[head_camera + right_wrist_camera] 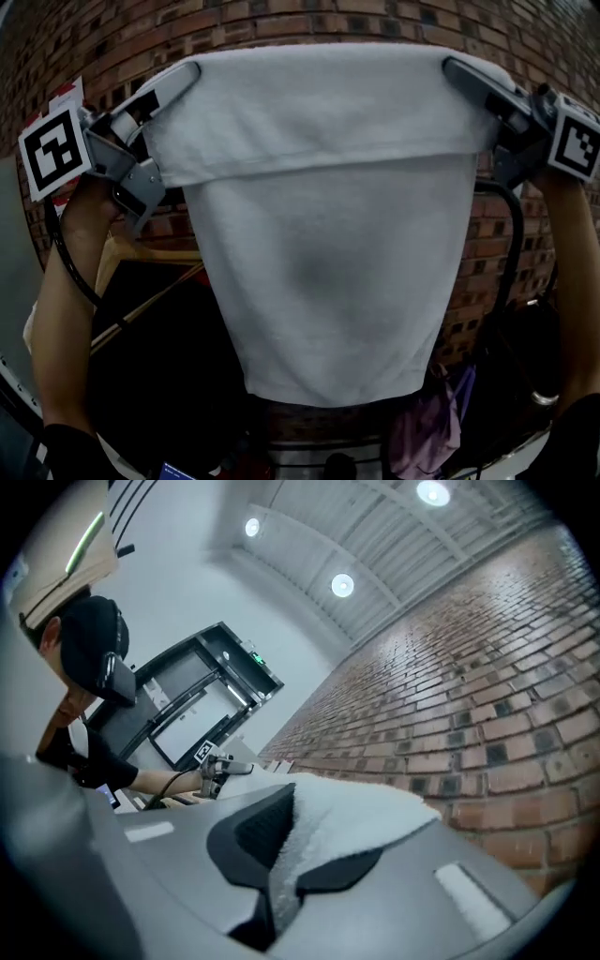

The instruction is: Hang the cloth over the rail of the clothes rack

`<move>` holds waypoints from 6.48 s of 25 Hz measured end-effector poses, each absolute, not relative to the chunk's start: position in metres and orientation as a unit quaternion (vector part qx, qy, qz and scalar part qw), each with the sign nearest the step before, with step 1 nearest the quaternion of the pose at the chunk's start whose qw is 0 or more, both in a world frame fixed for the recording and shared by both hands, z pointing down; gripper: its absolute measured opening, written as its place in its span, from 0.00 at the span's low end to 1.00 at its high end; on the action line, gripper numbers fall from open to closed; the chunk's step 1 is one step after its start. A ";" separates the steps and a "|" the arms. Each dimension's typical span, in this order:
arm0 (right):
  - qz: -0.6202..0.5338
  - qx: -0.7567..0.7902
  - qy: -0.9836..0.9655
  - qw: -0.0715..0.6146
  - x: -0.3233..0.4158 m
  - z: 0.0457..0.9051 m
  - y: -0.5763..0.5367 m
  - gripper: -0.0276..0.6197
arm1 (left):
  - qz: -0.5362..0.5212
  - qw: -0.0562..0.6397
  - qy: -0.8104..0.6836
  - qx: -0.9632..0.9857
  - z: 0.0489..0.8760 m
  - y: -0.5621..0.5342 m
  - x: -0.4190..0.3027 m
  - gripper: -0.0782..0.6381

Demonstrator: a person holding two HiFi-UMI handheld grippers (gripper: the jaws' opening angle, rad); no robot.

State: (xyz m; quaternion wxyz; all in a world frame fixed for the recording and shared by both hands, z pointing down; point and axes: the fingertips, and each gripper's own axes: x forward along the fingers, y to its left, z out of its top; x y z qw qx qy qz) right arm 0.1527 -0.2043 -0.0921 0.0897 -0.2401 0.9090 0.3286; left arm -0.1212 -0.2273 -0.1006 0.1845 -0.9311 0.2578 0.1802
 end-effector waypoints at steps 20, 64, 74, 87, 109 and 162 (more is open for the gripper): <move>0.248 -0.335 0.904 -0.090 0.139 -0.087 -0.402 0.06 | 0.007 0.122 0.344 -0.931 -0.092 -0.422 -0.096 0.15; 0.142 -0.300 0.779 -0.532 0.191 0.120 -0.461 0.32 | -0.543 -0.031 0.204 -0.814 0.140 -0.462 -0.138 0.57; 0.214 -0.319 0.902 -0.198 0.155 0.001 -0.436 0.31 | -0.142 0.143 0.184 -0.962 -0.032 -0.434 -0.083 0.43; 0.229 -0.244 0.940 -0.067 0.127 -0.047 -0.399 0.29 | -0.046 0.180 0.084 -0.979 -0.054 -0.375 -0.031 0.43; 0.267 -0.323 0.900 -0.115 0.049 -0.060 -0.335 0.05 | -0.048 0.157 0.281 -0.946 -0.059 -0.322 -0.006 0.14; -0.034 -0.232 0.971 0.041 0.058 0.373 -0.176 0.05 | 0.031 -0.072 0.337 -0.938 0.382 -0.177 -0.005 0.14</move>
